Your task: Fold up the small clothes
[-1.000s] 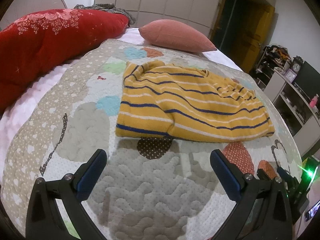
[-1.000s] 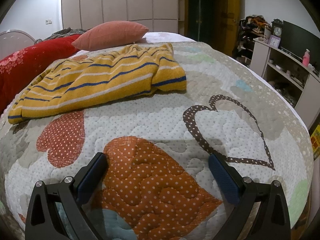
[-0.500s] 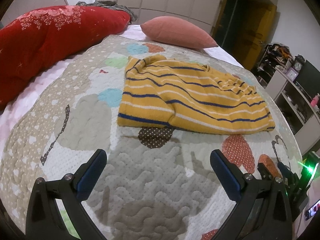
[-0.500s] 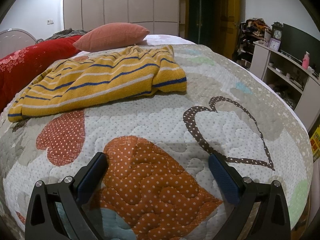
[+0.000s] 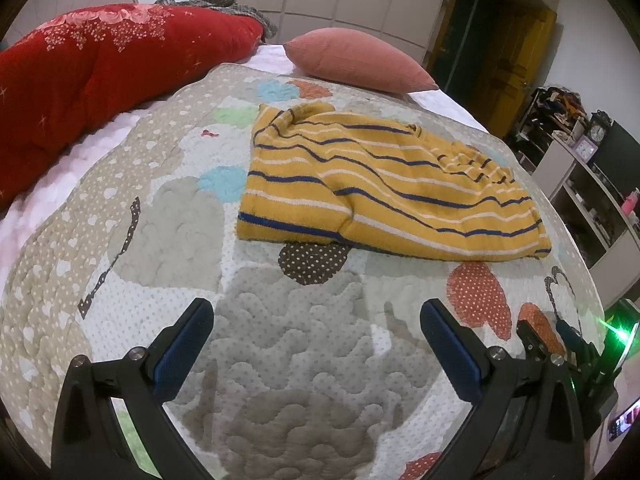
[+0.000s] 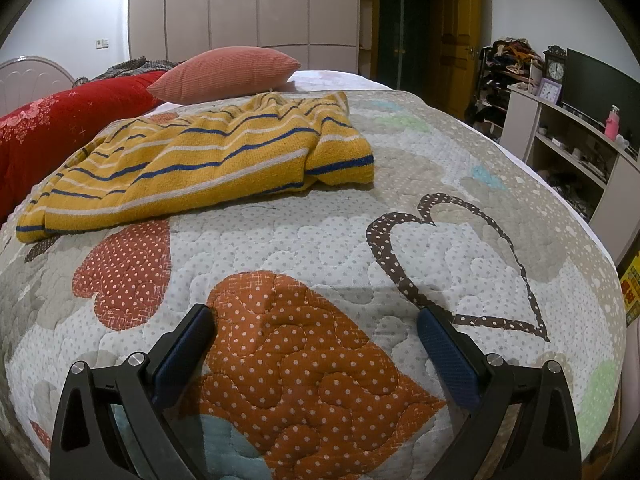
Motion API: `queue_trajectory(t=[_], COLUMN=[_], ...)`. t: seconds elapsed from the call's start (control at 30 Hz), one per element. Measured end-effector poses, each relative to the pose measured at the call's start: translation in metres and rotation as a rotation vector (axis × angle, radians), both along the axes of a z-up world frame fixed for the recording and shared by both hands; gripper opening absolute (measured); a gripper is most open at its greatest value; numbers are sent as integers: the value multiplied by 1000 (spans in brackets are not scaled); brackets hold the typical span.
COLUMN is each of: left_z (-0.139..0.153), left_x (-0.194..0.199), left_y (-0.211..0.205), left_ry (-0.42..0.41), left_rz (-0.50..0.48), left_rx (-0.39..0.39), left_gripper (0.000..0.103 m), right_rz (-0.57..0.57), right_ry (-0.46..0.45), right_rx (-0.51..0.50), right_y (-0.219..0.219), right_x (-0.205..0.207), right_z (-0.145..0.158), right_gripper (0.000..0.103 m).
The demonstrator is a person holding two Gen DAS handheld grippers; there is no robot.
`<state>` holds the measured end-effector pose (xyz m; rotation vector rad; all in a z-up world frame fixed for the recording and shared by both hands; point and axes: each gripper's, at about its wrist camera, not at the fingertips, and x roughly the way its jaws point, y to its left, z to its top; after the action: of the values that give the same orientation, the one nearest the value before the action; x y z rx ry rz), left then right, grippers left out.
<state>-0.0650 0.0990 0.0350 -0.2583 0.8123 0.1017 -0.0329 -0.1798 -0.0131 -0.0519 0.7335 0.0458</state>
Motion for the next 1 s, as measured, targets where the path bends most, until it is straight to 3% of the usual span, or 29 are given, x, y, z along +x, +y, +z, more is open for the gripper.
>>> queue_trajectory(t=[0.5,1.0], left_z=[-17,-8], left_x=[4,22], left_y=[4,-9], left_ry=[39,4], left_rz=[9,-38], left_rx=[-14,-25], left_gripper=[103,103], right_rz=[-5,-5], right_ry=[-31,-34], right_rx=[-11,-11], right_y=[1,1], right_x=[-2,-3], right_z=[-2,-2], right_gripper=[103,103])
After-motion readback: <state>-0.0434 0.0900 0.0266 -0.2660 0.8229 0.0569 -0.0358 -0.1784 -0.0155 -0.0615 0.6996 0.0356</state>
